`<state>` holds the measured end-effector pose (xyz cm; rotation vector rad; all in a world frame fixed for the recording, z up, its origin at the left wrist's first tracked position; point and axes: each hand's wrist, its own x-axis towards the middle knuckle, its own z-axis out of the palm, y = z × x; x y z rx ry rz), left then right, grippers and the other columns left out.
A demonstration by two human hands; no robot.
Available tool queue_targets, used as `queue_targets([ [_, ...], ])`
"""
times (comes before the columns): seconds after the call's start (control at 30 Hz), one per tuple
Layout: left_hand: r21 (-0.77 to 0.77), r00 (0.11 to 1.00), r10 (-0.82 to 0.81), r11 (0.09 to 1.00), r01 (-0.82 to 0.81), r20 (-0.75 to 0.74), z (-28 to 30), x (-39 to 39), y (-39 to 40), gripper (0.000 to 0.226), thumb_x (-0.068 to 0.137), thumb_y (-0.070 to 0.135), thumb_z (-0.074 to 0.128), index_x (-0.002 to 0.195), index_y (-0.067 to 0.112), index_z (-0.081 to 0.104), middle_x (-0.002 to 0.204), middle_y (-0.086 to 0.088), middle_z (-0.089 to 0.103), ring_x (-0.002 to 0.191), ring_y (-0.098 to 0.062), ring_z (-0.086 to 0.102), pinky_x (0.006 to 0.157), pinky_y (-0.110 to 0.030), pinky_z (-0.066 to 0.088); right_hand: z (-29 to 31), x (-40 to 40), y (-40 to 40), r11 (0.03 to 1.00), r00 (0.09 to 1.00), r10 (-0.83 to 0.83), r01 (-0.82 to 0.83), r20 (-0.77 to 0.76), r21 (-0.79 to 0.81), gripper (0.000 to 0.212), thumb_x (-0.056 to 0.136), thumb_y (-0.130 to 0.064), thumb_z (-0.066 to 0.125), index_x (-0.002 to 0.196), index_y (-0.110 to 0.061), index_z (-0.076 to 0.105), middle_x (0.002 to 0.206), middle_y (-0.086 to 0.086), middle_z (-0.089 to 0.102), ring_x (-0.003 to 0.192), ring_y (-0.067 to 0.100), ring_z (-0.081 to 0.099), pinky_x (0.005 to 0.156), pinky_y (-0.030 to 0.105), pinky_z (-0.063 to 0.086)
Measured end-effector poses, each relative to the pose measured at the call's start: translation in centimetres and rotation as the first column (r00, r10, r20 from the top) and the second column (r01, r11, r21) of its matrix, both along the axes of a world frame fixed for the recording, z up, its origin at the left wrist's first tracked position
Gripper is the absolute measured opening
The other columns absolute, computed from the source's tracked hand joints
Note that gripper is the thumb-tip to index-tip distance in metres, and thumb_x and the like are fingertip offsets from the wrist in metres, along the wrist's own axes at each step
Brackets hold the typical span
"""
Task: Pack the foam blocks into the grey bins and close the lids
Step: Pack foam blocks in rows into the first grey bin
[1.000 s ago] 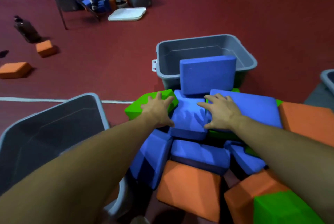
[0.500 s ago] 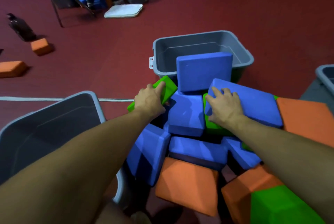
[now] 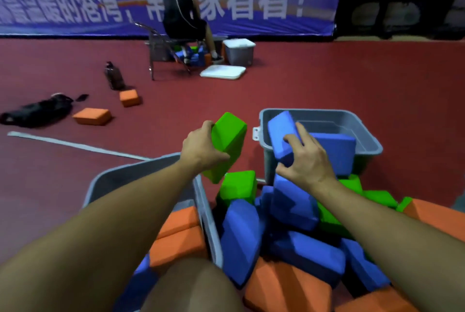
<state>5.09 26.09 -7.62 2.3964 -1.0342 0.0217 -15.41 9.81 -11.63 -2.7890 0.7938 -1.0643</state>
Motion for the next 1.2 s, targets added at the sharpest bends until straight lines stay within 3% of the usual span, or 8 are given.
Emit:
queue_targets([
  [0.17,-0.112,0.992,0.106,0.987,-0.113,-0.072,1.8,6.6,8.9,0.093,0.055,0.041,0.089,0.135,0.024,0.044,0.120,-0.010,0.065,0.106,-0.033,0.062,0.090,-0.043,0.053,2.4,6.8,5.6,0.981,0.975,0.187,-0.192,0.123,0.032,0.060,0.054,-0.035,0.074,0.108,-0.011,0.062,0.128,0.020,0.056,0.108,0.038,0.058,0.089,0.041,0.050],
  [0.27,-0.067,0.983,0.177,0.981,-0.180,-0.051,1.3,10.0,14.7,0.091,0.053,0.039,0.088,0.132,0.022,0.047,0.115,-0.010,0.067,0.103,-0.031,0.063,0.087,-0.041,0.053,2.8,11.5,8.9,0.949,0.931,0.280,-0.305,0.234,0.075,0.057,0.058,-0.043,0.063,0.106,-0.012,0.062,0.112,0.011,0.062,0.098,0.035,0.059,0.089,0.036,0.045],
  [0.4,-0.031,0.967,0.249,0.968,-0.251,-0.050,-1.0,13.6,22.0,0.092,0.047,0.041,0.084,0.130,0.022,0.050,0.111,-0.007,0.068,0.099,-0.030,0.064,0.082,-0.037,0.051,2.0,17.5,13.1,0.894,0.865,0.349,-0.422,0.360,0.149,0.057,0.057,-0.044,0.065,0.107,-0.015,0.063,0.114,0.003,0.064,0.097,0.026,0.053,0.086,0.021,0.036],
  [0.53,-0.021,0.960,0.278,0.960,-0.278,-0.036,-4.0,16.0,25.9,0.093,0.048,0.038,0.085,0.132,0.016,0.052,0.118,-0.010,0.060,0.106,-0.030,0.058,0.087,-0.034,0.045,-0.7,22.0,16.2,0.849,0.839,0.404,-0.492,0.364,0.193,0.056,0.057,-0.044,0.065,0.107,-0.018,0.062,0.117,-0.003,0.063,0.093,0.019,0.046,0.082,0.021,0.034],
  [0.67,-0.019,0.967,0.253,0.967,-0.253,-0.007,-7.8,17.5,27.2,0.108,0.037,0.058,0.061,0.136,0.017,0.053,0.117,-0.010,0.057,0.105,-0.028,0.057,0.089,-0.032,0.044,-4.9,24.1,16.0,0.823,0.827,0.500,-0.546,0.258,0.155,0.050,0.056,-0.033,0.061,0.101,-0.012,0.062,0.115,0.004,0.064,0.094,0.021,0.050,0.088,0.026,0.040],
  [0.87,-0.015,0.986,0.164,0.986,-0.164,0.009,-12.3,19.8,27.8,0.103,0.042,0.055,0.062,0.137,0.015,0.054,0.110,-0.004,0.053,0.097,-0.027,0.058,0.085,-0.033,0.046,-9.5,25.0,13.4,0.796,0.828,0.560,-0.541,0.008,0.273,0.070,0.052,-0.015,0.055,0.122,-0.010,0.057,0.122,0.005,0.059,0.107,0.027,0.052,0.098,0.015,0.031],
  [1.03,0.071,0.996,0.091,0.993,-0.089,-0.014,-15.0,20.8,27.6,0.100,0.043,0.055,0.060,0.138,0.022,0.055,0.125,-0.005,0.061,0.110,-0.027,0.059,0.090,-0.030,0.043,-12.0,25.8,11.6,0.810,0.789,0.573,-0.502,-0.223,0.303,0.073,0.056,-0.016,0.056,0.129,-0.021,0.055,0.128,-0.004,0.060,0.111,0.024,0.050,0.100,0.034,0.042],
  [1.2,0.209,0.994,0.081,0.976,-0.064,-0.074,-17.8,20.9,27.6,0.097,0.044,0.058,0.060,0.137,0.033,0.051,0.114,-0.008,0.065,0.103,-0.029,0.060,0.086,-0.034,0.047,-14.5,25.8,10.2,0.798,0.763,0.575,-0.447,-0.293,0.404,0.072,0.060,-0.008,0.062,0.130,-0.022,0.055,0.132,-0.002,0.059,0.118,0.024,0.053,0.104,0.030,0.041],
])
